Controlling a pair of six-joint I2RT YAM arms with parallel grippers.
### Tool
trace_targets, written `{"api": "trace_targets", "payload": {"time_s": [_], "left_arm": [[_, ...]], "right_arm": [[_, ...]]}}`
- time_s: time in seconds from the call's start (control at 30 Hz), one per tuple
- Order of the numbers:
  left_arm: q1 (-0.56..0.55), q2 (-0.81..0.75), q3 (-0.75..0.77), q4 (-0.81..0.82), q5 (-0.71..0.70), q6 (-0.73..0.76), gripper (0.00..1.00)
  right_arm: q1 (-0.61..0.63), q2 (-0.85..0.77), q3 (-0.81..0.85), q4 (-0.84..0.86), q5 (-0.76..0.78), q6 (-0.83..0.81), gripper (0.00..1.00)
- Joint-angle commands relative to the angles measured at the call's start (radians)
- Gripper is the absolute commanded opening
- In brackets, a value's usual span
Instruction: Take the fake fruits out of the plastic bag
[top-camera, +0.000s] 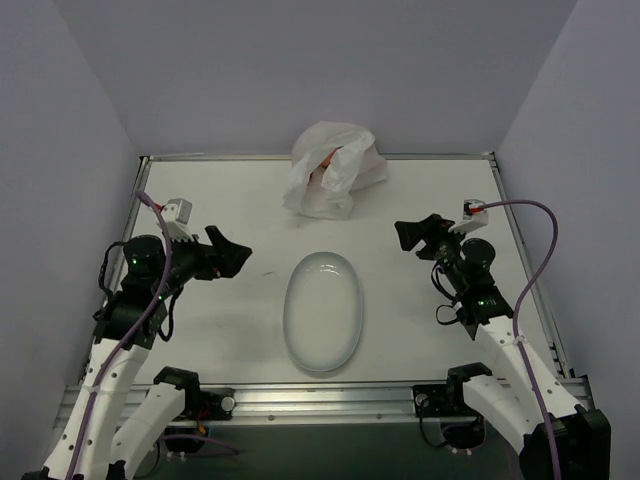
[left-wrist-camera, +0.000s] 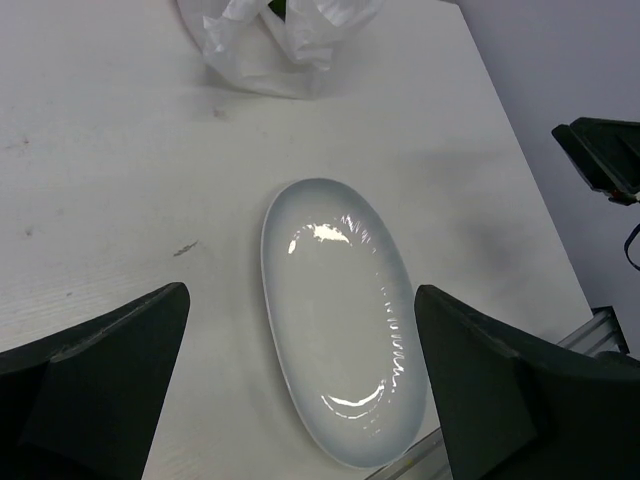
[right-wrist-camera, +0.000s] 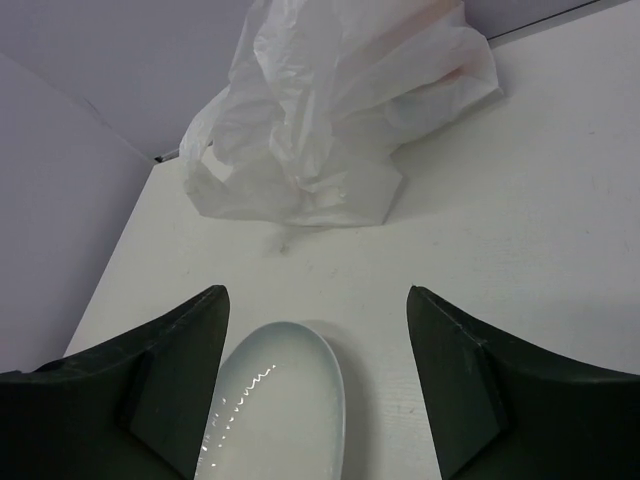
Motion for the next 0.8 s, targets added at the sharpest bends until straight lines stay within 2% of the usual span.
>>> {"api": "trace_targets", "payload": {"time_s": [0.0,0.03,0.13,0.17,0.23,0.27,0.33,0.5,0.53,0.6,0.63,0.7,0.77], "left_arm": [[0.003,0.027,-0.003,0.117,-0.004,-0.054,0.94],[0.003,0.033,-0.009,0.137,-0.006,-0.066,0.94],[0.003,0.080,-0.016,0.199,-0.006,-0.112,0.94],[0.003,0.094,-0.016,0.211,-0.007,-0.120,0.94],[0.003,0.146,-0.011,0.245,0.006,-0.137,0.94],[0.003,0.162,-0.011,0.259,0.016,-0.141,0.94],[-0.003,0.208,-0.005,0.282,-0.021,-0.140,0.94],[-0.029,0.309,0.009,0.357,-0.190,-0.129,0.94],[-0.064,0.329,0.012,0.368,-0.231,-0.114,0.94],[-0.104,0.404,0.029,0.430,-0.332,-0.094,0.99],[-0.124,0.438,0.037,0.449,-0.357,-0.079,0.92],[-0.174,0.545,0.070,0.516,-0.394,-0.059,0.89],[-0.188,0.628,0.102,0.567,-0.374,-0.040,0.88]], "right_arm": [[0.008,-0.022,0.000,0.027,-0.016,0.004,0.66],[0.008,-0.021,0.001,0.029,-0.019,0.004,0.65],[0.007,-0.024,0.001,0.032,-0.026,0.010,0.50],[0.008,-0.024,0.001,0.032,-0.026,0.012,0.38],[0.007,-0.029,0.001,0.027,-0.027,0.012,0.25],[0.008,-0.029,0.001,0.026,-0.026,0.012,0.11],[0.007,-0.027,0.003,0.023,-0.032,0.012,0.01],[0.008,-0.024,0.001,0.027,-0.049,0.019,0.00],[0.008,-0.021,0.001,0.030,-0.050,0.019,0.00],[0.008,-0.016,0.003,0.029,-0.053,0.019,0.00],[0.008,-0.018,0.004,0.029,-0.056,0.021,0.00],[0.008,-0.019,0.004,0.030,-0.059,0.021,0.00],[0.010,-0.019,0.001,0.032,-0.062,0.019,0.00]]}}
